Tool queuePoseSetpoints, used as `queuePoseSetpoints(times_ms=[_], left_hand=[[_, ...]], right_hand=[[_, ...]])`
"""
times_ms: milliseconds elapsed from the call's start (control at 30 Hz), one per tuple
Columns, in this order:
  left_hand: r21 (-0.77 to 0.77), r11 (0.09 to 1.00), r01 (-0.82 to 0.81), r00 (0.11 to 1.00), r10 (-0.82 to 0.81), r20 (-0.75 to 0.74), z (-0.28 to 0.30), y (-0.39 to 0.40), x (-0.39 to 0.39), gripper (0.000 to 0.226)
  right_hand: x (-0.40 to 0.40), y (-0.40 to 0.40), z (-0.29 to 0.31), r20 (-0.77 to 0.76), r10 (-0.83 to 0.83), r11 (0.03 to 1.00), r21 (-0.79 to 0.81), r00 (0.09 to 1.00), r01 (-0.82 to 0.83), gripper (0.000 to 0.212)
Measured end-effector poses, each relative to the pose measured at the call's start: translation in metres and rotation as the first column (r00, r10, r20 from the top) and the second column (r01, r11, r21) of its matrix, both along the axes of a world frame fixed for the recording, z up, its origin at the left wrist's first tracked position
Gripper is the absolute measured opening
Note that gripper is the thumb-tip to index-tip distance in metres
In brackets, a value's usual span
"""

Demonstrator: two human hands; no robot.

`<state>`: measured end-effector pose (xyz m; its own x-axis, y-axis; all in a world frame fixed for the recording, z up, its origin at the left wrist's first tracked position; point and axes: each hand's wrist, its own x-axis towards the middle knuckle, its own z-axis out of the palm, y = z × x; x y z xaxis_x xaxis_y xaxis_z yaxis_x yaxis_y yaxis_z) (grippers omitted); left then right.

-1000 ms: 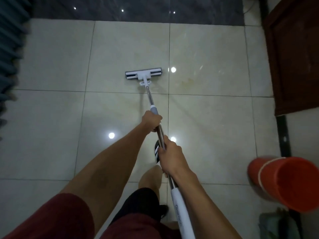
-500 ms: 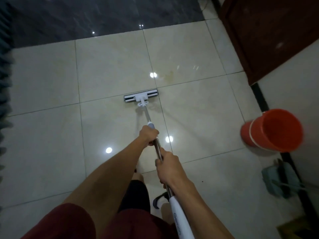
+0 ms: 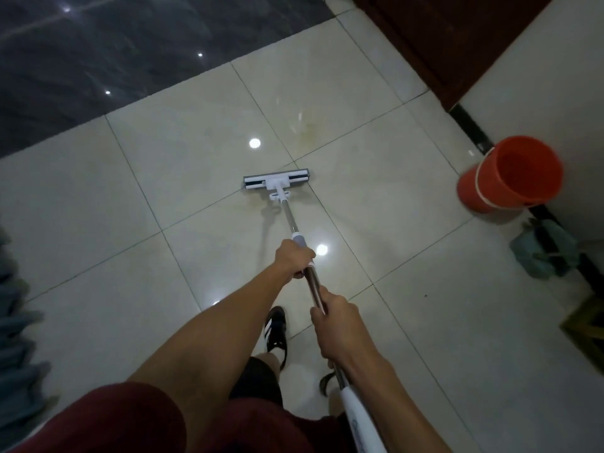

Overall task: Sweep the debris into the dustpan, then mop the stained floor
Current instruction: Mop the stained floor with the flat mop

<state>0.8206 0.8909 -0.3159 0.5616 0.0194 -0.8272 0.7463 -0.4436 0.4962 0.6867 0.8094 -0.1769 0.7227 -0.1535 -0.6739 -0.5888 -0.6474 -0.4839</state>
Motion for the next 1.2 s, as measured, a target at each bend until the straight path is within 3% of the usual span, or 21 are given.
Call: queuePoseSetpoints(times_ms=[233,733,1200], left_hand=[[0.013,0.994,0.107,0.994,-0.107,0.002,0.005,0.061,-0.020,0.022],[0.038,0.936,0.351,0.936,-0.351,0.019,0.004,0.224,-0.099,0.026],[0.044,0.930,0.364,0.930,-0.360,-0.072,-0.032,0.249,-0.095,0.023]], right_hand=[[-0.027,0.079,0.007,-0.006,-0.141,0.990,0.011,0.990,0.141,0.019],[-0.121,0.281,0.004,0.006,-0.378,0.925,0.022,0.926,0.378,0.023],[-0.115,0.317,-0.028,-0.043,-0.486,0.868,0.092,0.873,0.488,0.041]])
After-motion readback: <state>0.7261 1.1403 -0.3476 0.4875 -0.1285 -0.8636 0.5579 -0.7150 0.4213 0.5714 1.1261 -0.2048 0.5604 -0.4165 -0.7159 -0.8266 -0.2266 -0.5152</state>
